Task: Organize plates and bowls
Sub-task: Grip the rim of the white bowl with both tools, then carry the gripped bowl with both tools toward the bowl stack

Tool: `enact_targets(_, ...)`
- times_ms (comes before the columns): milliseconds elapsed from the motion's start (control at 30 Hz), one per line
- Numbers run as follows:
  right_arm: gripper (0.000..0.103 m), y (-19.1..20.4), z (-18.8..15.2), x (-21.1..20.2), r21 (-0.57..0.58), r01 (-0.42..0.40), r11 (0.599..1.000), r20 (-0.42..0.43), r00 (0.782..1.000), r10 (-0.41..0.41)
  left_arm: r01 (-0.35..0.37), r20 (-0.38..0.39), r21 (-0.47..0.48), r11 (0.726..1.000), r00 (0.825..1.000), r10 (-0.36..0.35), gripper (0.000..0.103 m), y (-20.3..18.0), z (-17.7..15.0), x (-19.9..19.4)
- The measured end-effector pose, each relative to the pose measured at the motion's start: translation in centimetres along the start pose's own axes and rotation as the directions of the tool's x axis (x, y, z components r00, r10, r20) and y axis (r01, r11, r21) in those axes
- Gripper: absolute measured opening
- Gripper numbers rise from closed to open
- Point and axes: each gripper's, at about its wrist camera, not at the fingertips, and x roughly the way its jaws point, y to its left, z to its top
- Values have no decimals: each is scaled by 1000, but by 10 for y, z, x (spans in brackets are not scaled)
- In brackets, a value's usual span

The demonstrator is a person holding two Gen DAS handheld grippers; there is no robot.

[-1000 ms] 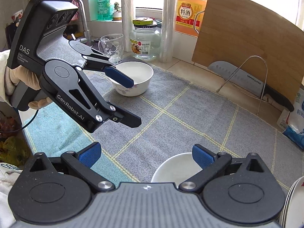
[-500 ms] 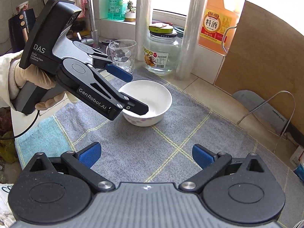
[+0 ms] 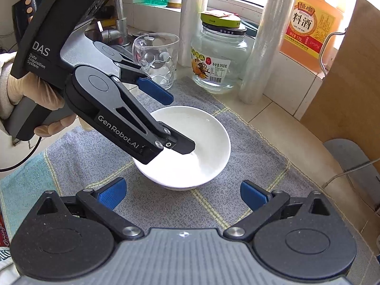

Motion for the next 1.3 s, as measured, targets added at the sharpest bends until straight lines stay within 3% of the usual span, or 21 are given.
enact_targets(100, 103, -1, 2, 11, -5, -5, 1000, -16, 1000, 4, 18, -14, 2, 1000, 1000, -18, 71, 1, 1, 5)
enact_targets(300, 102, -2, 4, 24, -10, -25, 1000, -28, 999, 25, 57, -36, -18, 998, 998, -57, 66, 4, 2, 13)
enact_targets(700, 88, -1, 6, 28, -17, -52, 999, -12, 999, 51, 95, -34, -31, 995, 995, -96, 59, 6, 5, 12)
enact_targets(1300, 87, 1, 5, 9, -21, -32, 999, -1, 999, 32, 99, -24, 2, 995, 995, -99, 58, -5, 10, 1)
